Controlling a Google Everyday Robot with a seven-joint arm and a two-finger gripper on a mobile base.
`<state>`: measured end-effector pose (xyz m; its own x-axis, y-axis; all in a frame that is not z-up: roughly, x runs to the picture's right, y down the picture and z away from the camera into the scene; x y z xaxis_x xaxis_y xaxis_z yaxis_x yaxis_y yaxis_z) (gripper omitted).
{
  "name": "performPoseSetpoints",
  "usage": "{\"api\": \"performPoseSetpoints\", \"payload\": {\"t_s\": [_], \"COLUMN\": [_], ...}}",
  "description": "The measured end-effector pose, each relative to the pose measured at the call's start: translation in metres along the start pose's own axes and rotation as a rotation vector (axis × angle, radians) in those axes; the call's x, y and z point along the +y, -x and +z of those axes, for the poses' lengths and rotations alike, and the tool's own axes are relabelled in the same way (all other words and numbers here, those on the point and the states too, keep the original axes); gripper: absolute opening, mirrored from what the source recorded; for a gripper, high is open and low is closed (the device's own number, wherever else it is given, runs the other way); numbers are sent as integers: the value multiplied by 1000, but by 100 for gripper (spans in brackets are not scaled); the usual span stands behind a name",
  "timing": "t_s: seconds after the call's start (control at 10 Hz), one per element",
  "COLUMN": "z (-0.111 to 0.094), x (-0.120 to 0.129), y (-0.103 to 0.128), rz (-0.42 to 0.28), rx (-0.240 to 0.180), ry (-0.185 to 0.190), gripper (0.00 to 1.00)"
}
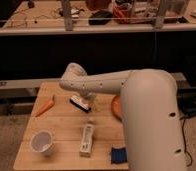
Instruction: Place the eraser in the ceramic cup
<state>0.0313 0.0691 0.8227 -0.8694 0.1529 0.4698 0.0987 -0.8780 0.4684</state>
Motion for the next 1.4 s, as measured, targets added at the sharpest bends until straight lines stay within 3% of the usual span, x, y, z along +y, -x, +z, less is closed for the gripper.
{"api": "performPoseSetpoints", "payload": {"t_s": [0.2,0.6,0.8,1.1,1.4], "z": [-1,-19,-23,-14,-1], "x": [0,8,10,11,17], "y": [-1,-30,-41,-57,-75], "rz": [-14,54,76,149,246], "rx": [5,184,233,294,329], "ry": [-3,-85,-106,-99,-83], "gripper": [80,80,80,80,80]}}
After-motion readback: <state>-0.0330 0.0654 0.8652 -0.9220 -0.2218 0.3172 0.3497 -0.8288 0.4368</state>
